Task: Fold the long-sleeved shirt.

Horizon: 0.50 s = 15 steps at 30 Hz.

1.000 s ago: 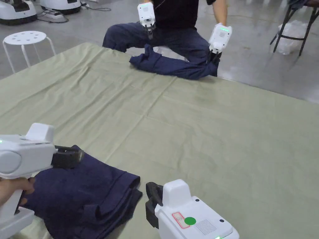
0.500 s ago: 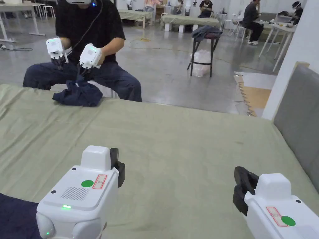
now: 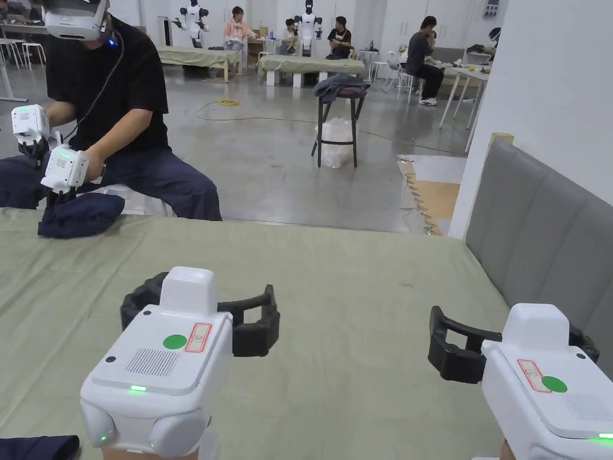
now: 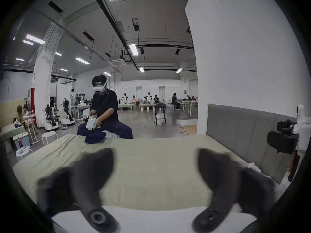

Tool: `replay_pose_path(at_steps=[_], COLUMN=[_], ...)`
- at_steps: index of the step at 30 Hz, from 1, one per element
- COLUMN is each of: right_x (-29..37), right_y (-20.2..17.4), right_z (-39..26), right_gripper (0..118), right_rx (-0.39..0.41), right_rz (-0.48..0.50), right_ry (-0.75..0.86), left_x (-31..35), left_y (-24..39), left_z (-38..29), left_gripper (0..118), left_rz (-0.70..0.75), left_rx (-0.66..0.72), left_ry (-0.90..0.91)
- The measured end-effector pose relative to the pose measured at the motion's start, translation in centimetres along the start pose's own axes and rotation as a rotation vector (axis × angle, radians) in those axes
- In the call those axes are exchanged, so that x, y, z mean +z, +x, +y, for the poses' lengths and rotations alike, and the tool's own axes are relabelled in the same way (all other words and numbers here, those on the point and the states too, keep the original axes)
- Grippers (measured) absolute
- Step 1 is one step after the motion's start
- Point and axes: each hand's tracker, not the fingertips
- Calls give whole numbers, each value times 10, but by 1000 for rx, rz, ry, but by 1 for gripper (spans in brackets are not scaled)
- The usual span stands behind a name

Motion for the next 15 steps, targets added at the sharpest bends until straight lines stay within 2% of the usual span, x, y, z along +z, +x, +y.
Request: replay_pose_path(at_steps=[10, 15], right_x=[1, -1], right_y=[0, 1], right_z=[8, 6], right_gripper=[118, 118], right_rx=[-1, -12], right_rz=[43, 33], right_ry=[37, 33], left_x=[2, 0], left_y=[-5, -12], left_z=[7, 4], left_gripper=[111, 111], left_rz=[37, 51], left_rx=[30, 29], left_ry=[27, 13])
